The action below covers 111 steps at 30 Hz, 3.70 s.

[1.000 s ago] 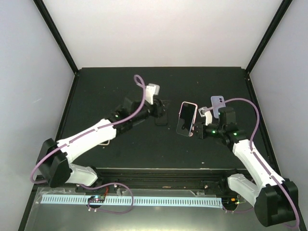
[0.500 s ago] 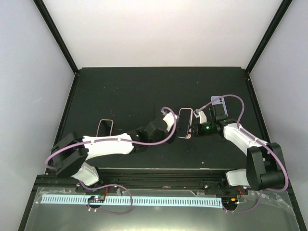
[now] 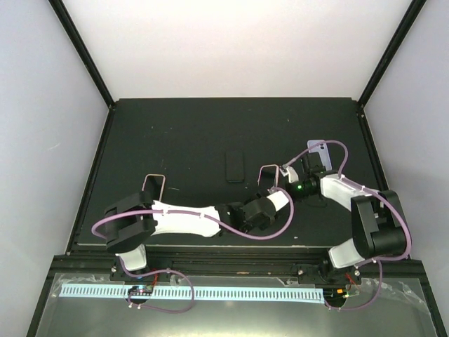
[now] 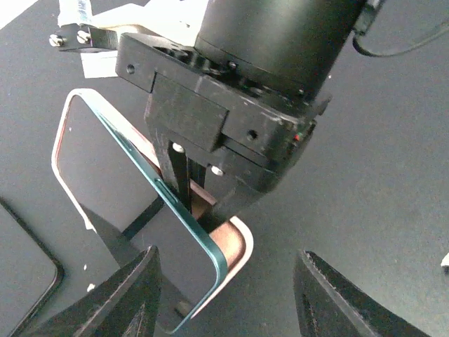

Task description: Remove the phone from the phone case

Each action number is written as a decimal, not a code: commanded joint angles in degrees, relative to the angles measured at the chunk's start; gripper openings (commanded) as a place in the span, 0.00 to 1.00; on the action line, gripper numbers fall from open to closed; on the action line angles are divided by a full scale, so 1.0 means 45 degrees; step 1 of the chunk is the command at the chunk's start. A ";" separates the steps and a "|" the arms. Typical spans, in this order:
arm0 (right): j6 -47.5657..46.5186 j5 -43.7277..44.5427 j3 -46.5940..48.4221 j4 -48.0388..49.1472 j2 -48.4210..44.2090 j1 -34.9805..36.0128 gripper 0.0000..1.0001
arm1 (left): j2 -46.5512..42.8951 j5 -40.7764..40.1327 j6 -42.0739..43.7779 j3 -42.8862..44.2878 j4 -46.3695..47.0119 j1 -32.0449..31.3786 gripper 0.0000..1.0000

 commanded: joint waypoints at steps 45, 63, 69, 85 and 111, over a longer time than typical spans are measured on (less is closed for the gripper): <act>-0.1056 -0.1835 0.2114 -0.1948 0.4003 -0.0048 0.01 | 0.1272 0.2231 0.5205 0.1587 -0.2945 0.1398 0.58; -0.1084 -0.2722 0.2271 -0.2159 0.4067 -0.0048 0.01 | 0.2375 -0.3046 0.6370 0.1748 -0.1985 0.0970 0.49; -0.1144 -0.2802 0.2315 -0.2196 0.4067 -0.0047 0.01 | 0.2105 -0.4378 0.6240 0.1138 -0.0875 0.0957 0.29; -0.1287 -0.2702 0.2696 -0.2465 0.3788 -0.0139 0.01 | -0.0682 -0.4085 0.3171 0.0626 -0.1794 0.0831 0.02; -0.1355 -0.2340 0.2822 -0.2502 0.3455 -0.0438 0.01 | -0.0398 -0.7894 0.3478 -0.1097 -0.2404 0.3147 0.01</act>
